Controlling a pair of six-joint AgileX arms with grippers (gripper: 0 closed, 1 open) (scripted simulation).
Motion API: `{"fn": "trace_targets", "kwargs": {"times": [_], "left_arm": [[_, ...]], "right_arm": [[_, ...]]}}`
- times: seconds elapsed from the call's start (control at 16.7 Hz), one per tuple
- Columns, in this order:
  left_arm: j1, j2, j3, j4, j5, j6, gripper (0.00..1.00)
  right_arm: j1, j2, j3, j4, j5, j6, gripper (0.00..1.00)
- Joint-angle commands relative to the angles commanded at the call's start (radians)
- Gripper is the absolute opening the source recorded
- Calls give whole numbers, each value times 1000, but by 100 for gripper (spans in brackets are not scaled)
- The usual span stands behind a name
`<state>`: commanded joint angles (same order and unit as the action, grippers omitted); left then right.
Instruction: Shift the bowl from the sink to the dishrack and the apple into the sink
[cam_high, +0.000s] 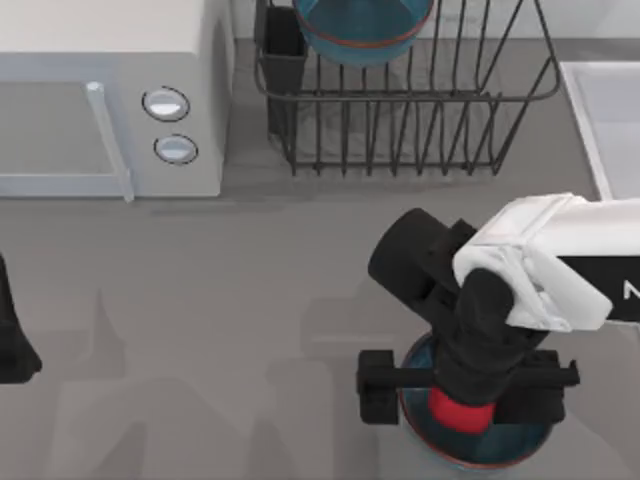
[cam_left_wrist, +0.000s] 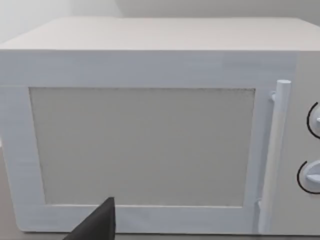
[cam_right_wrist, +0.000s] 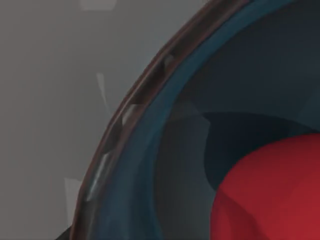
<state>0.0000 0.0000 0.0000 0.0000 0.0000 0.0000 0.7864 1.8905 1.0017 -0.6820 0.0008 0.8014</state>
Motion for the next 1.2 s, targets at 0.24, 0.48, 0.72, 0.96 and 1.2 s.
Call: {"fn": "trace_targets", "kwargs": {"times": [0.24, 0.48, 0.72, 0.96, 1.2], "left_arm": [[0, 0, 0, 0, 0, 0, 100], [0, 0, 0, 0, 0, 0, 100], [0, 0, 0, 0, 0, 0, 100], [0, 0, 0, 0, 0, 0, 100], [0, 0, 0, 0, 0, 0, 100]], "right_arm": [[0, 0, 0, 0, 0, 0, 32], [0, 0, 0, 0, 0, 0, 2], [0, 0, 0, 0, 0, 0, 0], [0, 0, 0, 0, 0, 0, 0], [4, -72, 65, -86, 24, -13, 0]]}}
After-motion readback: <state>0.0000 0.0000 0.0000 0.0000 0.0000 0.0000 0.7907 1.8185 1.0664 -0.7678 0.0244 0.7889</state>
